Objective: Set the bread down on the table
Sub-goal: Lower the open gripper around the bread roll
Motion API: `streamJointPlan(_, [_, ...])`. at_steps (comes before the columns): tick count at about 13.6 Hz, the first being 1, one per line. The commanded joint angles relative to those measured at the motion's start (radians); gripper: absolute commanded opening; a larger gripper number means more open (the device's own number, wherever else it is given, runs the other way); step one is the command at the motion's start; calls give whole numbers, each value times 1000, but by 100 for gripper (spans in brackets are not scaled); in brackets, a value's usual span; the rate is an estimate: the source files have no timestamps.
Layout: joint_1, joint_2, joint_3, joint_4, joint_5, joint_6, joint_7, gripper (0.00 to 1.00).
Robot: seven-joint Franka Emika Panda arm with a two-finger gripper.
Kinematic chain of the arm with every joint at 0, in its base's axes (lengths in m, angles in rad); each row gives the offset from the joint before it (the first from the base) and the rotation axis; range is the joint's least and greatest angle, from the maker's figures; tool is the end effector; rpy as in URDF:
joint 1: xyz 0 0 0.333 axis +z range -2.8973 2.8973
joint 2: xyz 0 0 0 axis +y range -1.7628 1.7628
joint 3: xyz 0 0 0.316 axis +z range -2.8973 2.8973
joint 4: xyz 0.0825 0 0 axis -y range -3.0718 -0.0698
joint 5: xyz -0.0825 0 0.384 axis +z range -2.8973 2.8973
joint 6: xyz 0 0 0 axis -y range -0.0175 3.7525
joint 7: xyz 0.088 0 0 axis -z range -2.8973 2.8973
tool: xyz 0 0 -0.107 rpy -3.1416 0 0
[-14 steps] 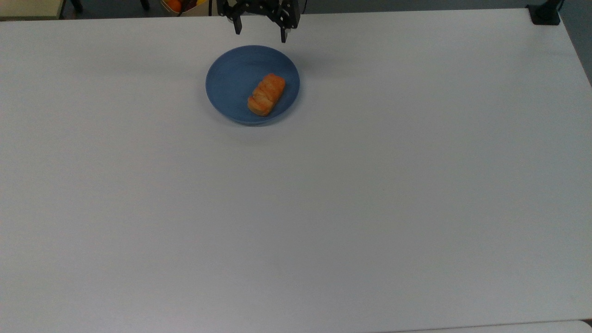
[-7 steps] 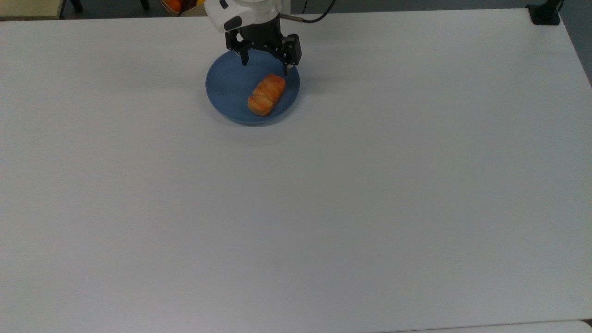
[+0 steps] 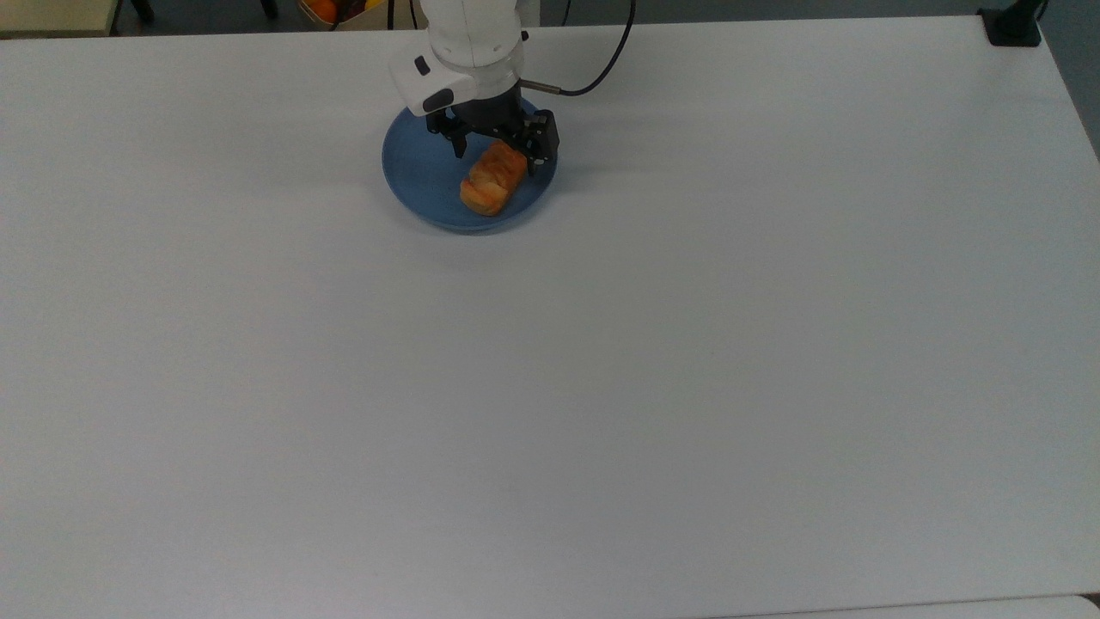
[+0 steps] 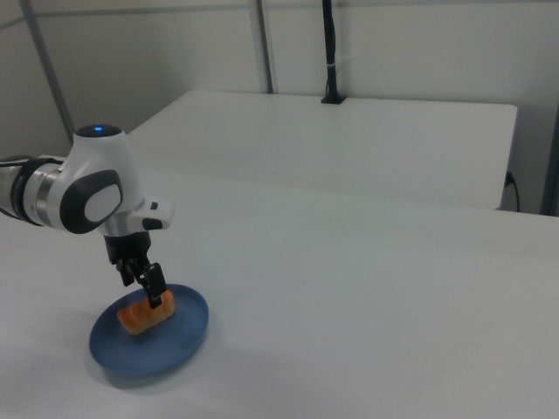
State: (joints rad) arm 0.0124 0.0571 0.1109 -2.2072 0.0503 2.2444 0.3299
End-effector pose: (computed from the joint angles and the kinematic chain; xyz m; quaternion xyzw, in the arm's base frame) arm 0.5301 0.0669 0.3532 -0.9926 0.1189 0.0147 0.0199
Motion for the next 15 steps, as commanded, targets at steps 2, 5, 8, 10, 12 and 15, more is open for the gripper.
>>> streamJointPlan(2, [-11,23,7,-49,13,96,18,97])
streamJointPlan(5, [-9,29,9,-75,13,138,44,90])
streamJointPlan(8, [-9,30,9,-80,11,139,44,85])
streamJointPlan(10, [-9,30,12,-80,13,139,44,81])
streamJointPlan(12, [-9,32,13,-80,11,139,44,72])
streamJointPlan(15, [-11,32,13,-80,11,139,43,57])
